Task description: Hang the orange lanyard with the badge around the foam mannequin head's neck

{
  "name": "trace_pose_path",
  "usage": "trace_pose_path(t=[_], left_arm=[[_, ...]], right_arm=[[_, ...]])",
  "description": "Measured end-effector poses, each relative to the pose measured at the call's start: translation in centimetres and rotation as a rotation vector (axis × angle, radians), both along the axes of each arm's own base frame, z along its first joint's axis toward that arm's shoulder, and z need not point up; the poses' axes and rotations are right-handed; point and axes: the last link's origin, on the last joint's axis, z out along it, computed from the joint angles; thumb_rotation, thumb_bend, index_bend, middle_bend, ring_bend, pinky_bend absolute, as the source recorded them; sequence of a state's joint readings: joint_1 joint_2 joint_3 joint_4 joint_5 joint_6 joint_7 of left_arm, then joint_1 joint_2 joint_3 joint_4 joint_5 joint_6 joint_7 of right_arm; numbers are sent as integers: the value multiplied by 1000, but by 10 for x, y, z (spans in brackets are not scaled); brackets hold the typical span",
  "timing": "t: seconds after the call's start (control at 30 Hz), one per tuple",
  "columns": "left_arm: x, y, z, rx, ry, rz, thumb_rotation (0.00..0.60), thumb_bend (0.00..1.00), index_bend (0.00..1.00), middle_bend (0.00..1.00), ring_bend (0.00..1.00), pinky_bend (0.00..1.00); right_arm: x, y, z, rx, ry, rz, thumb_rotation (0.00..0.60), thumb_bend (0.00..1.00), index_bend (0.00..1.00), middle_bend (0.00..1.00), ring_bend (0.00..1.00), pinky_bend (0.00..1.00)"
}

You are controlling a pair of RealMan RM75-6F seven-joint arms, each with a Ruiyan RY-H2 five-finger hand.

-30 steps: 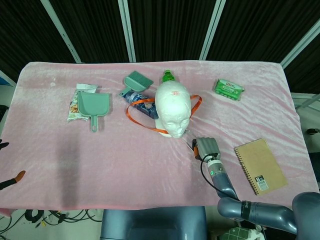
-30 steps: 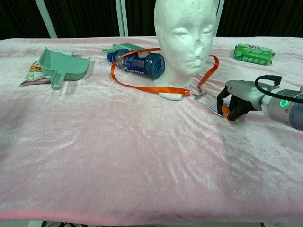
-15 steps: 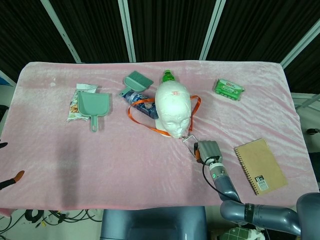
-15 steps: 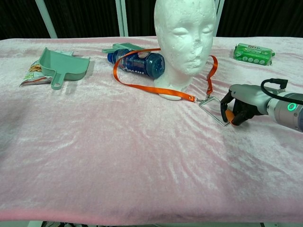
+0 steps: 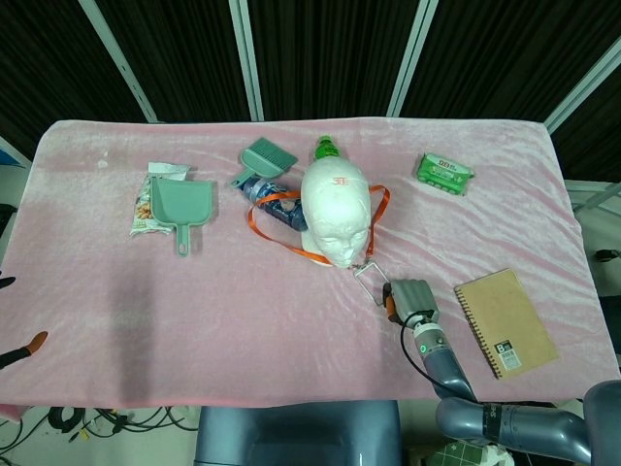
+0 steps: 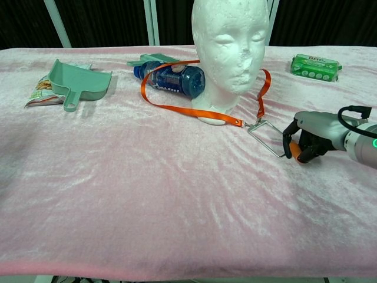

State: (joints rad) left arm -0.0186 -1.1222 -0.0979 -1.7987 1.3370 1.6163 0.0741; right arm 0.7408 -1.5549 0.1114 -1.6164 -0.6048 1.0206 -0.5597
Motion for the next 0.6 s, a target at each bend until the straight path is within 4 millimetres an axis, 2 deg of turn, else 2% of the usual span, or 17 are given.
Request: trace_pose_path(t=[0.23, 0.4, 0.6], left_arm=[[0, 0, 0, 2, 1, 0, 600, 91, 224, 132, 0, 9], [0, 0, 0, 0, 1, 3, 600, 91, 224, 132, 0, 9], [0, 0, 0, 2, 0, 2, 600, 91, 227, 132, 0, 9]], right_arm=[[9, 0, -1, -1, -31, 18, 600, 700, 468, 988, 984, 929], [18, -3, -2, -9, -49, 36, 600, 700, 463, 988, 984, 929], [21, -4, -5, -8, -43, 39, 600, 700, 463, 988, 984, 929]])
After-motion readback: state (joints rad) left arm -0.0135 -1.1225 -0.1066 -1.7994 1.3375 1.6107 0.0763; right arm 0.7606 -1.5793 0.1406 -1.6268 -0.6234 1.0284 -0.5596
